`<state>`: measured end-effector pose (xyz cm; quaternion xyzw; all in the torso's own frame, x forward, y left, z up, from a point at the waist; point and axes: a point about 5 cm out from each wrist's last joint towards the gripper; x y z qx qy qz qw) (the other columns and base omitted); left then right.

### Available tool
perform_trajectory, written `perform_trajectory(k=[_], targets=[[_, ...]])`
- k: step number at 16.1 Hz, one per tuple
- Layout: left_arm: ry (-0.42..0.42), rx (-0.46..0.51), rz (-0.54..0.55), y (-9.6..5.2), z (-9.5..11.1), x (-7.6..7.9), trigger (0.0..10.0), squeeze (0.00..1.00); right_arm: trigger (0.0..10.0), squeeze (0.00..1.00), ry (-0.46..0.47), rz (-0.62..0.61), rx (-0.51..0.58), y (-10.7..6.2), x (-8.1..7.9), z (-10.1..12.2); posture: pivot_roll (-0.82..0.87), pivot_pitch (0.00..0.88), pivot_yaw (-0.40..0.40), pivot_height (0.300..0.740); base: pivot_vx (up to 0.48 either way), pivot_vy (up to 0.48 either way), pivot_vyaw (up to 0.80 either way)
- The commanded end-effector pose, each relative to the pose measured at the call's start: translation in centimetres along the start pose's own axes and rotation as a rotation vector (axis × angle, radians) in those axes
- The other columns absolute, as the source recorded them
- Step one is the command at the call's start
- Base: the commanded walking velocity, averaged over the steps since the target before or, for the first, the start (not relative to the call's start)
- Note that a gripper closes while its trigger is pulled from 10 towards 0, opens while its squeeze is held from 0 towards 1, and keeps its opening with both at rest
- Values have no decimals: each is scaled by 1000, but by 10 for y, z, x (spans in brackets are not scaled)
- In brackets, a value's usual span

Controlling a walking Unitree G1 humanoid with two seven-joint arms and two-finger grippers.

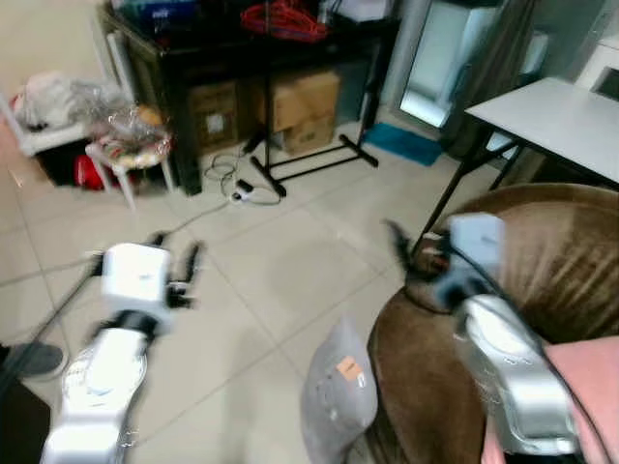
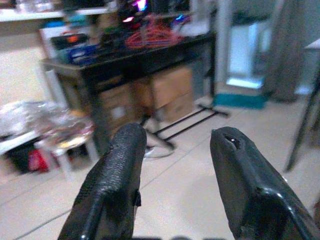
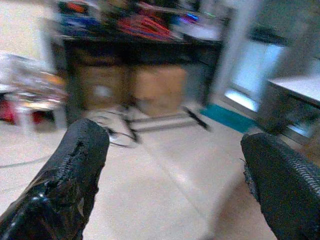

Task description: Move the pillow to the sofa from floor

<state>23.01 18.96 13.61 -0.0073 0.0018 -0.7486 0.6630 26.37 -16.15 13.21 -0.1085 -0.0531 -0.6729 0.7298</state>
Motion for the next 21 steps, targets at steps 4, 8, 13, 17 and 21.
perform_trajectory(k=[4,8,13,17,21], targets=[[31,-13,25,-3,0,-8,10000,0,10000,1000,-30,-16,85,0,1,9,17,0,-50,740,175,0,0],[62,-31,29,-3,-5,-8,10000,0,10000,1000,-30,6,5,-1,-1,-6,17,0,-49,725,0,0,0],[81,-49,41,-8,-12,-11,10000,0,10000,1000,-35,17,-10,-4,1,-13,14,0,-48,680,0,0,0],[83,-53,45,-9,-16,-8,10000,0,10000,1000,-45,33,6,-3,0,-12,15,0,-58,642,0,0,0],[86,-50,56,-10,-16,-9,10000,0,10000,1000,-47,41,-8,-3,0,-13,13,0,-62,605,0,0,0]])
Point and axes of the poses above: a point about 5 cm out from each wrist's last joint towards the gripper, its own y axis pointing out of the wrist towards the gripper, its own z axis along the axis of the wrist's last joint, x = y × z, and after that the axes turned 11 degrees about -y, right-handed
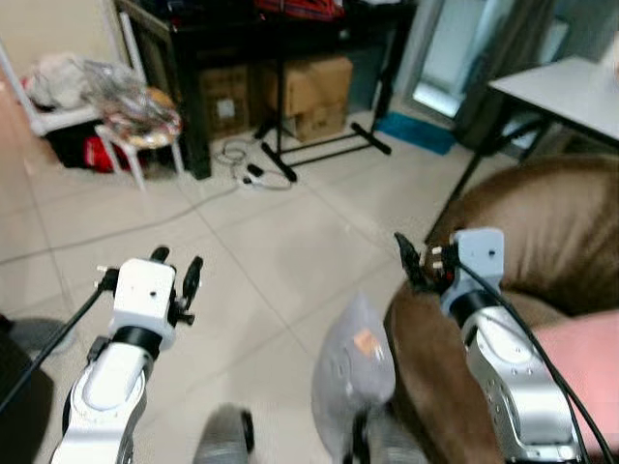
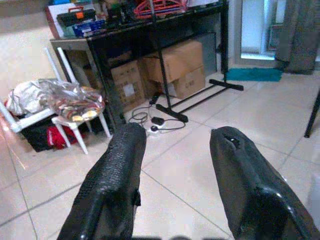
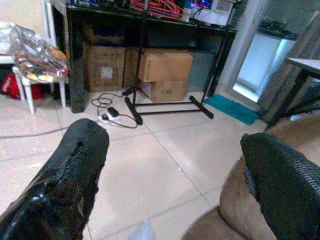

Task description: Move the pillow to the sofa from floor

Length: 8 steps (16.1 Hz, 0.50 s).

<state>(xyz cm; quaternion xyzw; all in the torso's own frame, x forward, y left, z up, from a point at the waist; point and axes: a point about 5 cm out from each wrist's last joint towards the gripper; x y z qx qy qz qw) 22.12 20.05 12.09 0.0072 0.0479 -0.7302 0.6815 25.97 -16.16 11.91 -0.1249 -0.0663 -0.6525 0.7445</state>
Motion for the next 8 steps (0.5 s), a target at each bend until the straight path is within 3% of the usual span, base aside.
perform_trajectory(k=[1,8], targets=[[-3,5,9,-1,-1,1,10000,0,10000,1000,-10,-13,-10,0,4,-1,13,0,-62,596,0,0,0],[-27,2,28,-4,-3,1,10000,0,10000,1000,-23,63,-27,0,-1,-2,10,0,-72,591,0,0,0]])
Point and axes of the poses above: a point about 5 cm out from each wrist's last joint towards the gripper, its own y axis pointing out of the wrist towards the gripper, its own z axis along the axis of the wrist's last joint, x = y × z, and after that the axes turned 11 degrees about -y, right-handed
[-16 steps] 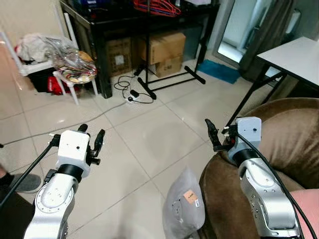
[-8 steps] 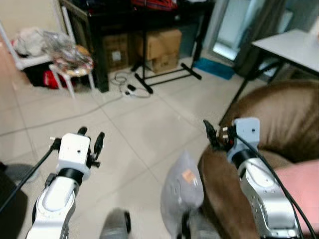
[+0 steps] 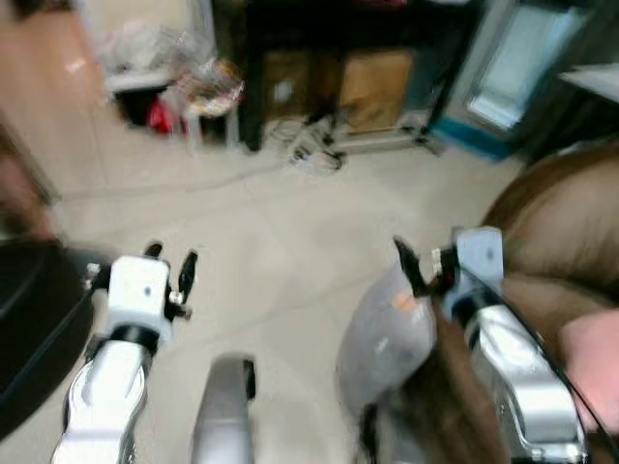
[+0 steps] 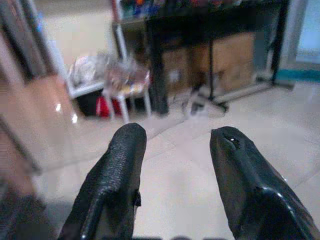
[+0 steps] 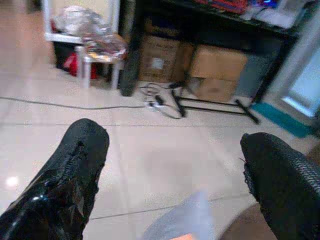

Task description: Move the pillow to the sofa from floor

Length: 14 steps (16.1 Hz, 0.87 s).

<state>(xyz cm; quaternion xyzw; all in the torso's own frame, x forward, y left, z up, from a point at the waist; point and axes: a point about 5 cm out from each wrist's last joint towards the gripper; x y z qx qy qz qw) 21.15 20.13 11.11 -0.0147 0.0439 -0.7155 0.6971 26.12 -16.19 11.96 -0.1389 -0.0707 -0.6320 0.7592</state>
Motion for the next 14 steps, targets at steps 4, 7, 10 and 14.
perform_trajectory(k=[4,7,10,14], targets=[[19,31,-18,4,7,-1,10000,0,10000,1000,2,13,-50,0,-1,-6,10,0,-74,591,0,0,0],[21,31,-16,4,7,0,10000,0,10000,1000,-10,2,-64,1,0,-7,10,0,-78,591,0,0,156],[22,29,-18,4,7,-1,10000,0,10000,1000,-11,-5,-67,1,1,-7,10,0,-78,591,0,0,0],[19,29,-19,4,6,0,10000,0,10000,1000,-45,62,-57,1,-5,-5,8,0,-82,591,0,0,400]])
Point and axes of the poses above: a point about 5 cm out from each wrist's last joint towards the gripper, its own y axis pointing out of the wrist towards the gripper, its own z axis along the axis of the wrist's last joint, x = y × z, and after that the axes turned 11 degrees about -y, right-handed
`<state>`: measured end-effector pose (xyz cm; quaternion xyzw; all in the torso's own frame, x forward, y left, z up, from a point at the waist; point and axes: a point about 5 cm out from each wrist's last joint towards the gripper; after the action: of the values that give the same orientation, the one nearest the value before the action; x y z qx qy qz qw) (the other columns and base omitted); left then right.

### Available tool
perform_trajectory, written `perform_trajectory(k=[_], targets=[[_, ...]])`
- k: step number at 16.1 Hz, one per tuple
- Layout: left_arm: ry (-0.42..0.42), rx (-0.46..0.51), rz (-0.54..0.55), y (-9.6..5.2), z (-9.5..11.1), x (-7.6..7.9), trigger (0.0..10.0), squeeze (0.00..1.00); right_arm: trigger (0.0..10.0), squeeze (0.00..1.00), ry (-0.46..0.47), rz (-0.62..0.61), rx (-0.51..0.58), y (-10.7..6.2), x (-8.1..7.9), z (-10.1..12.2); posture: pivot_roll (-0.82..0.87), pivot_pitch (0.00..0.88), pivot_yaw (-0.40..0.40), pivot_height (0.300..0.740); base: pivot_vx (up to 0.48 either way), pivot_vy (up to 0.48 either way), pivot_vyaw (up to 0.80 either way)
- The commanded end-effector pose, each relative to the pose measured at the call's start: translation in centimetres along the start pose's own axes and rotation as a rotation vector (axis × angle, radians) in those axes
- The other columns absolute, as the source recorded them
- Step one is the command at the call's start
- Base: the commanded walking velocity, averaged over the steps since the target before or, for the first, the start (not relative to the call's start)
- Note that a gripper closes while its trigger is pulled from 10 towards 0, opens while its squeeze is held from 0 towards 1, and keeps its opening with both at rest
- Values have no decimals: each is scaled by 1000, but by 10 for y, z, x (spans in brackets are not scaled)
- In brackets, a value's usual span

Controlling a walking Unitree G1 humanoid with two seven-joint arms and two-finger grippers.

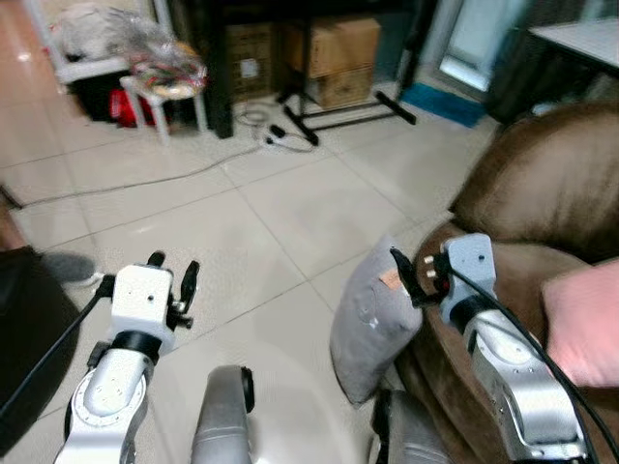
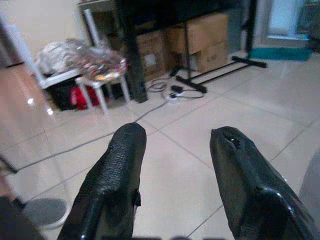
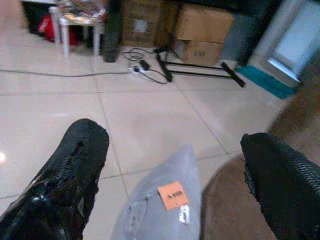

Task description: Move the pillow to the sofa from floor

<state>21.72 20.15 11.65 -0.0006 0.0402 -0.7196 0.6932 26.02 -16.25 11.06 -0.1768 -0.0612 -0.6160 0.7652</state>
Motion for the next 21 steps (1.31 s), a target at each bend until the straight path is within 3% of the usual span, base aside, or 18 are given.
perform_trajectory(k=[1,21], targets=[[3,4,-9,-1,0,1,10000,0,10000,1000,-5,21,9,1,-3,4,8,0,-82,591,0,0,800],[1,19,-40,3,3,2,10000,0,10000,1000,22,-16,-12,2,-2,2,9,0,-71,591,305,0,40]])
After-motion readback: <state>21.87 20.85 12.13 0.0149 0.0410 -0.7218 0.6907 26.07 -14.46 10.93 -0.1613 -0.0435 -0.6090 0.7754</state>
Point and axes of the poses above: a point about 5 cm out from each wrist's last joint towards the gripper, its own y axis pointing out of the wrist towards the gripper, its own z axis along the axis of the wrist's last joint, x = y × z, and after that the axes turned 11 degrees about -y, right-handed
